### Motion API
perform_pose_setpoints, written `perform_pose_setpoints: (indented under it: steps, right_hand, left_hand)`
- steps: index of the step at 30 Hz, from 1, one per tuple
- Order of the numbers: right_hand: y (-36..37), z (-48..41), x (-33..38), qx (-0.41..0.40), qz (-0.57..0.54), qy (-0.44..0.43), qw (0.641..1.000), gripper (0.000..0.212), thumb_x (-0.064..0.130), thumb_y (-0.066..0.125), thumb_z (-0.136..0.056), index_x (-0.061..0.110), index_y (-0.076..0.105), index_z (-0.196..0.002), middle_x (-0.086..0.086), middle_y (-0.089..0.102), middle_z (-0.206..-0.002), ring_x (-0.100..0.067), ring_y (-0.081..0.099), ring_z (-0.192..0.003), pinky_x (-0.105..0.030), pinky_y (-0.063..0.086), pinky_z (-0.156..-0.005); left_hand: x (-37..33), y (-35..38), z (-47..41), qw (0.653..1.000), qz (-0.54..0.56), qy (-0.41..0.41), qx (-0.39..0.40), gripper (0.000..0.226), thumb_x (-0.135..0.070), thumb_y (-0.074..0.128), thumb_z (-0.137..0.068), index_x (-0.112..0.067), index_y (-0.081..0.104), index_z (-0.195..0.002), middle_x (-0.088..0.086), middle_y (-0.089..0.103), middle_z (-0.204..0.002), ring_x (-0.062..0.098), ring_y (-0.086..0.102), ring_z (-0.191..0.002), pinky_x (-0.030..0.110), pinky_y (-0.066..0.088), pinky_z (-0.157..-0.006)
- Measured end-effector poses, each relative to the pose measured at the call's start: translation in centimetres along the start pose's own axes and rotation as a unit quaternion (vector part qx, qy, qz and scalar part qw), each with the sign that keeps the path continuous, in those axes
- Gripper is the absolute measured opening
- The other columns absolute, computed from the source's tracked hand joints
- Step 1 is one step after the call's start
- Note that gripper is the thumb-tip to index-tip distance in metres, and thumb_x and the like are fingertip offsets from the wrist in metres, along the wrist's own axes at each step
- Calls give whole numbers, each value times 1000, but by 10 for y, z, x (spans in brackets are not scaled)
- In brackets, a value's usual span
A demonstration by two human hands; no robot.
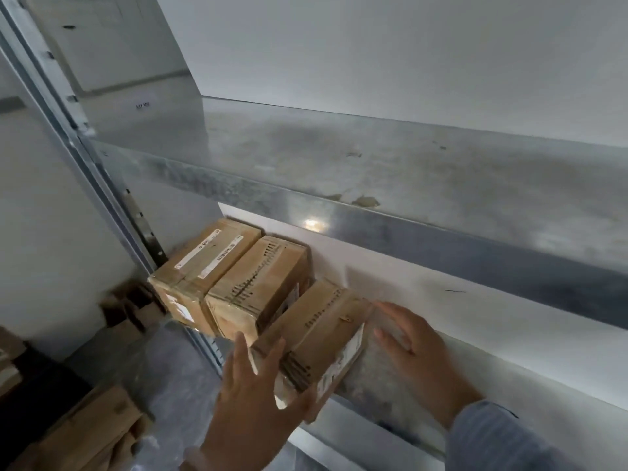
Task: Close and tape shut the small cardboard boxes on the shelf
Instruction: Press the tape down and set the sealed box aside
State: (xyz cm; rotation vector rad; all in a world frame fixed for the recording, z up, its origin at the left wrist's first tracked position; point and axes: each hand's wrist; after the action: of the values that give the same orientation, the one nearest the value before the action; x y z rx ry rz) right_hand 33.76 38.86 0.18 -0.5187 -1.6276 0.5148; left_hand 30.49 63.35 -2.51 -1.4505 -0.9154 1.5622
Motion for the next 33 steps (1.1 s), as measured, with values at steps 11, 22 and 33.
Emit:
perform_pose_setpoints:
  steps: [11, 22, 33]
  right_hand:
    - [29, 32, 26, -14, 199, 31, 979, 54, 50, 49, -96, 40, 35, -147, 17, 30, -154, -4, 26, -140, -9, 8, -107]
    - [29, 85, 34, -130, 278, 83, 948, 59, 60, 40, -87, 37, 46, -142, 10, 46, -148, -13, 45, -135, -32, 43, -105]
    - [-74, 228, 21, -301, 358, 193, 862, 55, 57, 47, -91, 37, 43, -141, 8, 45, -149, -20, 46, -135, -43, 49, -101]
  left_hand:
    - [11, -7, -65, 931, -131, 333, -70, 50, -66, 48, -79, -39, 69, -116, -4, 68, -119, 24, 64, -111, 47, 52, -94]
    - [6, -12, -96, 935, -102, 334, -65, 64, -72, 39, -83, -29, 68, -120, 0, 65, -120, 28, 60, -109, 48, 50, -93]
    - [-181, 26, 1, 781, 51, 619, -68, 48, -53, 46, -89, -31, 60, -130, -6, 58, -135, 19, 56, -121, 46, 47, -102]
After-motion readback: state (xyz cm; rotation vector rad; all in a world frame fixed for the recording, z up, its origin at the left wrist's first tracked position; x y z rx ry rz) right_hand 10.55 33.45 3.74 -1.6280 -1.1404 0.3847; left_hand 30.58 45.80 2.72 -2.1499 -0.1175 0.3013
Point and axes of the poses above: each hand's wrist, its own z-axis away from the middle knuckle, its own y-axis out of the palm, x = y × z
